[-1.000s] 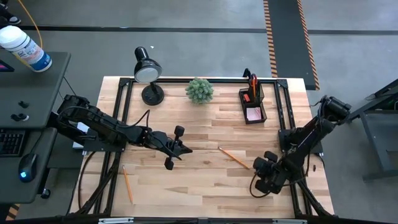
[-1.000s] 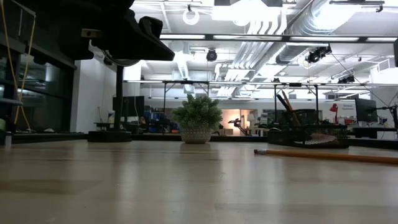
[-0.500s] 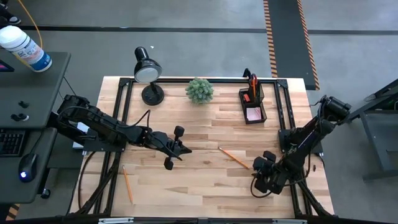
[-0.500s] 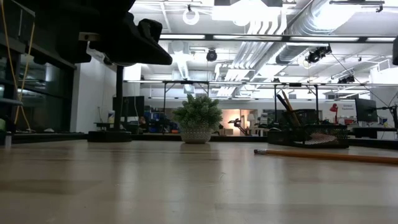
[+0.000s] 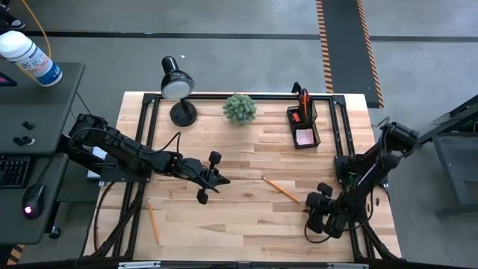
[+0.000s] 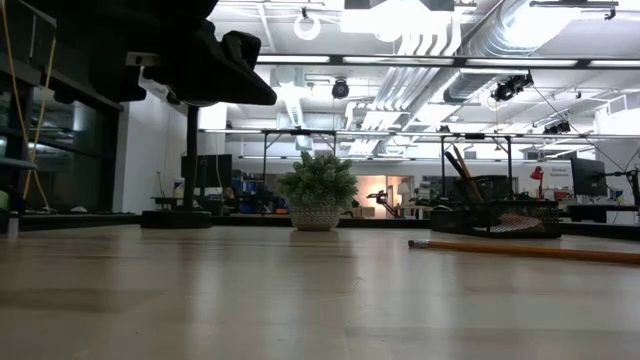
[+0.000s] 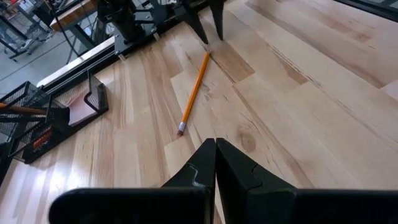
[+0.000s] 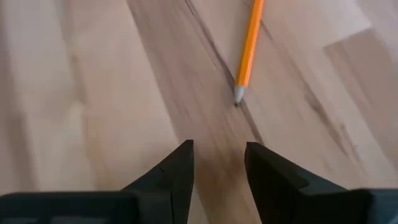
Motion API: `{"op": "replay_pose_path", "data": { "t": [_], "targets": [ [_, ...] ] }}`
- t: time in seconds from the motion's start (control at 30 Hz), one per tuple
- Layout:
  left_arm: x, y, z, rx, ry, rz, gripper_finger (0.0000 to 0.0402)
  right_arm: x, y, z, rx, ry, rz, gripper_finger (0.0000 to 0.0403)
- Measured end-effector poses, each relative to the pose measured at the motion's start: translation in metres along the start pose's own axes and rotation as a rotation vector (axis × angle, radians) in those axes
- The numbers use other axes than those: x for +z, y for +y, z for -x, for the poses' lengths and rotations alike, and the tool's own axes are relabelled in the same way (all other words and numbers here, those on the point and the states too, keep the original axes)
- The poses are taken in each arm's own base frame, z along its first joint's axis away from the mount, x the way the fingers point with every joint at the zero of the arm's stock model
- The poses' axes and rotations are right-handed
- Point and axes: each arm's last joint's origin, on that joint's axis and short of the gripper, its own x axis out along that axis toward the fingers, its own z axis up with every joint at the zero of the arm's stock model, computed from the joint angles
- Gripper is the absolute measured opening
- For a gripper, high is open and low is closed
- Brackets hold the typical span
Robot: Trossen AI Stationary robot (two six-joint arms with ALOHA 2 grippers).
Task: Pick and place office supplies into organizer
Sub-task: Put the right pencil into the desk organizer
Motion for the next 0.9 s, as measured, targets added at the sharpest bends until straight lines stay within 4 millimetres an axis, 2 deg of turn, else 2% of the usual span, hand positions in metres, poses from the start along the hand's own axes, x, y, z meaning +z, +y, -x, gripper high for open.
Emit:
{"op": "replay_pose_path", "data": {
  "t": [0.27,0.5,0.9],
  "targets": [
    [0.001,0.0,0.0,0.003,-0.007,0.002,0.0001,-0.011,0.01,-0.028,-0.035,-0.112,0.028,0.0134],
    [0.001,0.0,0.0,0.003,-0.008,0.005,0.0001,-0.01,0.012,-0.03,-0.027,-0.14,0.066,0.0134],
    [0.001,0.0,0.0,0.003,-0.008,0.005,0.0001,-0.015,0.013,-0.023,0.018,-0.078,-0.023,0.0134]
  ]
}}
